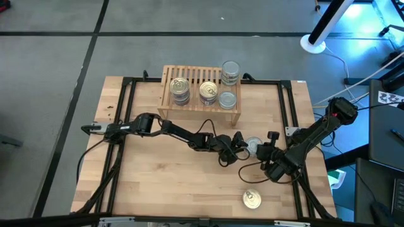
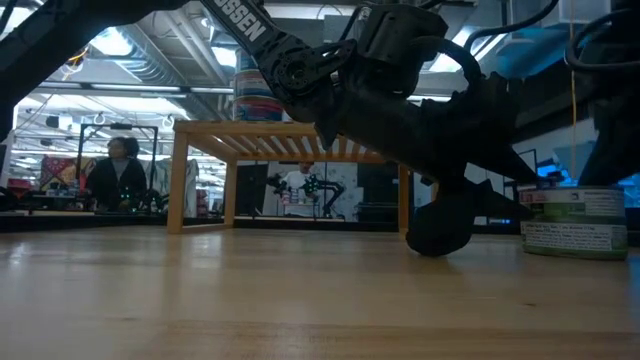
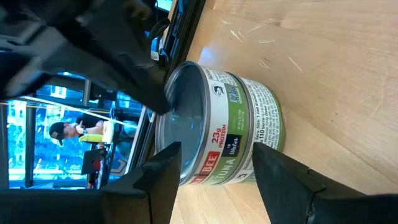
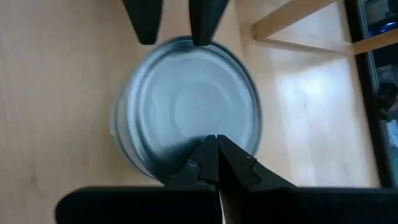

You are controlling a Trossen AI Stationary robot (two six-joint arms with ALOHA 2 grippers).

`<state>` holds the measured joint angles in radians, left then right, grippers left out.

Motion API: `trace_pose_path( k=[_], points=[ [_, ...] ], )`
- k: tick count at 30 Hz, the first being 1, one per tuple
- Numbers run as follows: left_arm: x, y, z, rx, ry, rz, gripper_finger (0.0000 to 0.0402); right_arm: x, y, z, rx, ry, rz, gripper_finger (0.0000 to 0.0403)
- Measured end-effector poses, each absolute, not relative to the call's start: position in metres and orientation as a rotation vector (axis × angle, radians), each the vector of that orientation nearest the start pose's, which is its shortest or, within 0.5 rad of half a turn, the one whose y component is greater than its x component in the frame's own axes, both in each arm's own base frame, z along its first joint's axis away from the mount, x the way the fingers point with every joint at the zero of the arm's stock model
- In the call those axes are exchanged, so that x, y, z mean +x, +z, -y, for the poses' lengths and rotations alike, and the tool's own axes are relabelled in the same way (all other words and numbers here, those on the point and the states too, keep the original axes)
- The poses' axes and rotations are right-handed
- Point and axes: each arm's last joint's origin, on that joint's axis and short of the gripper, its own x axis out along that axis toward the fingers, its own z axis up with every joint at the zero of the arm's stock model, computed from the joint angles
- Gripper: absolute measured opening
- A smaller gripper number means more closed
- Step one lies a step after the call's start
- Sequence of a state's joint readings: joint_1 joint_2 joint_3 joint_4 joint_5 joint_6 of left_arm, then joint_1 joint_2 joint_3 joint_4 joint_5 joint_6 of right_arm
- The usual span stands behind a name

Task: Stack canned seafood by type on shelf
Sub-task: Stack the green tuna can on top of the green tuna can on the shelf

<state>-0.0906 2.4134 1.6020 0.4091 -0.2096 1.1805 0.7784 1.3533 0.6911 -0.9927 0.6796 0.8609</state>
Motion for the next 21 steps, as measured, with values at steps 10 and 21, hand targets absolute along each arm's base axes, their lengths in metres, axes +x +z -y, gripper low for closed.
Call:
trace_pose_path(
  k=[10,21],
  points=[
    [0.5160,0.1051,0.0410,1.223,-0.134,-0.423,0.0194,0.1488,0.1609,-0.1207,-0.311,-0.383,-1.037,0.0001],
    [0.5155,0.1051,0.0472,1.226,-0.141,-0.417,0.0194,0.1527,0.1693,-0.1251,-0.293,-0.361,-1.035,0.0001]
  ],
)
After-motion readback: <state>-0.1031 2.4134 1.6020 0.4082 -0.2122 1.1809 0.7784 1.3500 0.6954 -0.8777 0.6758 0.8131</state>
